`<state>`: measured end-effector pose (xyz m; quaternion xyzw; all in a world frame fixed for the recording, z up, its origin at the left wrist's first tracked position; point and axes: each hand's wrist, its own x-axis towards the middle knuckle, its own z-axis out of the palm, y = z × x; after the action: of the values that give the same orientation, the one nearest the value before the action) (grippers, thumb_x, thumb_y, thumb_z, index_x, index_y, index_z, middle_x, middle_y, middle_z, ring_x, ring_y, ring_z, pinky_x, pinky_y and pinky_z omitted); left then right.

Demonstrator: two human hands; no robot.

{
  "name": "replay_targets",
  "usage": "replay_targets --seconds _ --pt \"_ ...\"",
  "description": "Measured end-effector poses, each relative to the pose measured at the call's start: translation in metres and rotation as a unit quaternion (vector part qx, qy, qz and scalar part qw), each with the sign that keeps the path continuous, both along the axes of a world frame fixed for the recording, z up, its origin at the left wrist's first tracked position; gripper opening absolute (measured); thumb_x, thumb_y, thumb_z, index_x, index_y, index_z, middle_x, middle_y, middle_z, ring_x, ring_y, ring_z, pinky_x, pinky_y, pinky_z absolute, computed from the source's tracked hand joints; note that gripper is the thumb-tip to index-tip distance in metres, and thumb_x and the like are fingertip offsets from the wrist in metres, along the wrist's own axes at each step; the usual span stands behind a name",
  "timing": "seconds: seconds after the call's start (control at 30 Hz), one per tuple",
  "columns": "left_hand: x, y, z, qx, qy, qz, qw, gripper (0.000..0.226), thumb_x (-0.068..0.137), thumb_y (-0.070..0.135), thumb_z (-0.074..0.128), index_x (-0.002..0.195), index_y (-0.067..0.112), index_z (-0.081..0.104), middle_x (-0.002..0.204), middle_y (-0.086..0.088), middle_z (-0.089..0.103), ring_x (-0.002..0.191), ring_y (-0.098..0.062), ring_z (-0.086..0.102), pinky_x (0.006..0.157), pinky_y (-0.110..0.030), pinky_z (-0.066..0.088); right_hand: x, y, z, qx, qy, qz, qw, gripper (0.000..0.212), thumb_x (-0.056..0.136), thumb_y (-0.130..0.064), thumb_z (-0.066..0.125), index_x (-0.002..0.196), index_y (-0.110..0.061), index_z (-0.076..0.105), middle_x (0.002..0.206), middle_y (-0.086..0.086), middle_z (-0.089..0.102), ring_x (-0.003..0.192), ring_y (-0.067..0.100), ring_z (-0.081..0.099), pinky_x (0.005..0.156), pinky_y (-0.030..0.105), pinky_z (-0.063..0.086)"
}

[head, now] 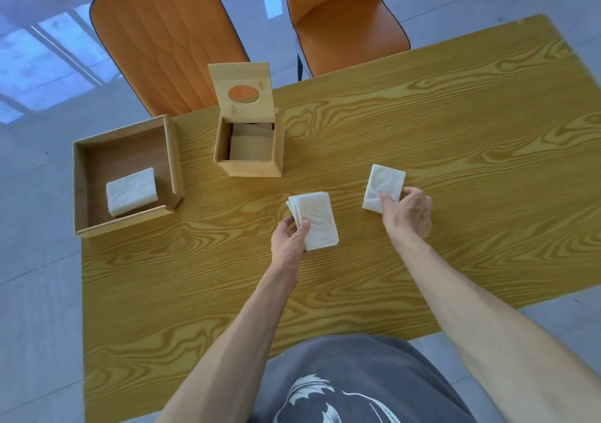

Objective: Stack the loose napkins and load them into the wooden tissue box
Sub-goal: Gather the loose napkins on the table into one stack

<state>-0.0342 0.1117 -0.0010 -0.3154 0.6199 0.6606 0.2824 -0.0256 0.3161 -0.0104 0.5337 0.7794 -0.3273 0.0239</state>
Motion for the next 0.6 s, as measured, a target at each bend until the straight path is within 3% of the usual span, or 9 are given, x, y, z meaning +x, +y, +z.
replay_targets --seconds 0.27,0.37,0.47,0.6 --pt "0.002 0.000 -0.002 0.011 -0.008 0.004 1.000 0.032 0.095 0.017 0.064 0.124 0.021 0.053 0.115 -0.004 0.070 0.109 -0.025 0.068 0.098 -0.050 0.053 0.000 -0.004 -0.003 0.025 0.023 0.028 0.999 0.031 0.083 -0.047 0.066 0.102 -0.021 0.064 0.110 0.002 0.065 0.105 0.025 0.060 0.094 0.044 0.042" --pt "0.004 -0.003 -0.003 0.013 -0.008 0.010 1.000 0.034 0.095 0.018 0.064 0.127 0.019 0.053 0.111 -0.002 0.071 0.106 -0.024 0.069 0.098 -0.049 0.054 0.003 -0.009 0.001 0.014 0.051 0.041 0.998 0.024 0.086 -0.037 0.066 0.103 -0.020 0.063 0.101 -0.001 0.070 0.095 0.021 0.063 0.089 0.041 0.044" --pt "0.007 -0.006 -0.004 0.015 -0.011 0.016 1.000 0.030 0.096 0.020 0.062 0.125 0.020 0.053 0.111 -0.003 0.072 0.102 -0.023 0.070 0.096 -0.045 0.056 0.006 -0.014 0.008 -0.019 0.099 0.040 0.994 0.024 0.089 -0.030 0.066 0.108 -0.015 0.064 0.100 -0.001 0.070 0.084 0.015 0.060 0.072 0.028 0.042" --pt "0.009 -0.010 -0.003 0.019 -0.014 0.021 0.999 0.023 0.098 0.022 0.060 0.120 0.021 0.055 0.118 -0.008 0.070 0.104 -0.025 0.069 0.092 -0.044 0.056 0.014 -0.021 0.011 -0.104 0.177 0.027 0.978 0.027 0.088 -0.026 0.070 0.109 -0.010 0.066 0.100 0.003 0.073 0.091 0.017 0.068 0.077 0.029 0.054"
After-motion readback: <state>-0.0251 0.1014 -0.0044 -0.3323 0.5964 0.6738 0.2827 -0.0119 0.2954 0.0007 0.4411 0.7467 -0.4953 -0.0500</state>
